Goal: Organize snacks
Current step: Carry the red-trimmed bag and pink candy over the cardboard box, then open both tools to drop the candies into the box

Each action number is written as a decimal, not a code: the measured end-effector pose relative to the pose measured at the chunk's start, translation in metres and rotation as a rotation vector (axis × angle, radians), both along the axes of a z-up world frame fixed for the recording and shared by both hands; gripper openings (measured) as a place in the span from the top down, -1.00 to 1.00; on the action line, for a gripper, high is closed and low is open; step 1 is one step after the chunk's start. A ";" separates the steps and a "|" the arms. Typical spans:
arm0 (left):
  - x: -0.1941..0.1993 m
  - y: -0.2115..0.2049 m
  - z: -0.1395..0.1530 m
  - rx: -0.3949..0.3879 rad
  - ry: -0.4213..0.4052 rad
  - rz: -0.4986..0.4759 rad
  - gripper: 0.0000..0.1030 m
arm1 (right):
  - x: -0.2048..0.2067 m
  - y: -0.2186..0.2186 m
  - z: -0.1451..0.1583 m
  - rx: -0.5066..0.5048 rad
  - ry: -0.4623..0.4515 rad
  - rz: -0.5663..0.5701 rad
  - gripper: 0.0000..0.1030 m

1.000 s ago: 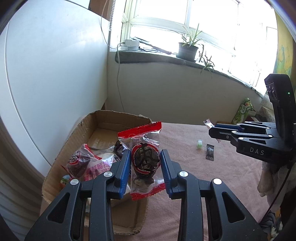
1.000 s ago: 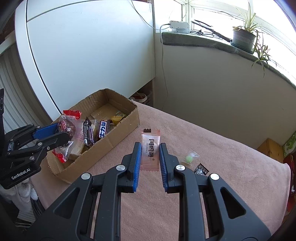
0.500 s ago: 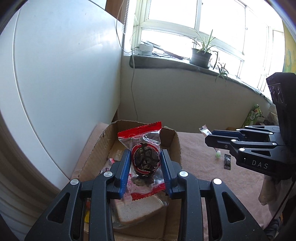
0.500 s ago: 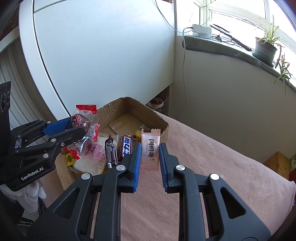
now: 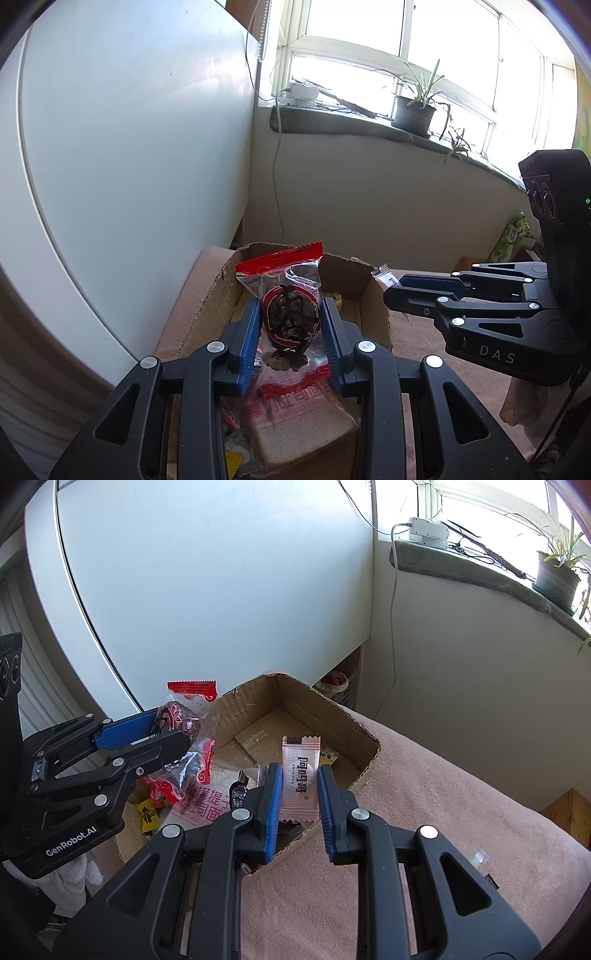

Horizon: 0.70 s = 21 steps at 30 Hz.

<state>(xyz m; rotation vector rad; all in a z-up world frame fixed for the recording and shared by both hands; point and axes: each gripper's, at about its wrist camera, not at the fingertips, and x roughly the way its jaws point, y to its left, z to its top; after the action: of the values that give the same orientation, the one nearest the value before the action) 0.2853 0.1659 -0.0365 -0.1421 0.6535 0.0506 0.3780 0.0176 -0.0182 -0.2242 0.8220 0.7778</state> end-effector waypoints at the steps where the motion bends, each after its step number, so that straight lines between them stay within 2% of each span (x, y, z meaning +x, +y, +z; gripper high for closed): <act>1: 0.000 0.002 0.000 -0.001 0.000 0.002 0.40 | 0.001 0.003 -0.001 -0.002 0.004 0.006 0.61; 19: 0.001 0.007 0.000 -0.003 0.005 0.028 0.39 | 0.008 0.018 -0.015 -0.005 0.039 0.028 0.59; 21: 0.001 0.006 0.000 0.005 0.005 0.034 0.29 | 0.008 0.018 -0.015 -0.006 0.037 0.028 0.52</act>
<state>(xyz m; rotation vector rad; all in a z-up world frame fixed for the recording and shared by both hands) 0.2862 0.1723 -0.0361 -0.1485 0.6555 0.0849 0.3856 0.0360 -0.0335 -0.2279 0.8581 0.8081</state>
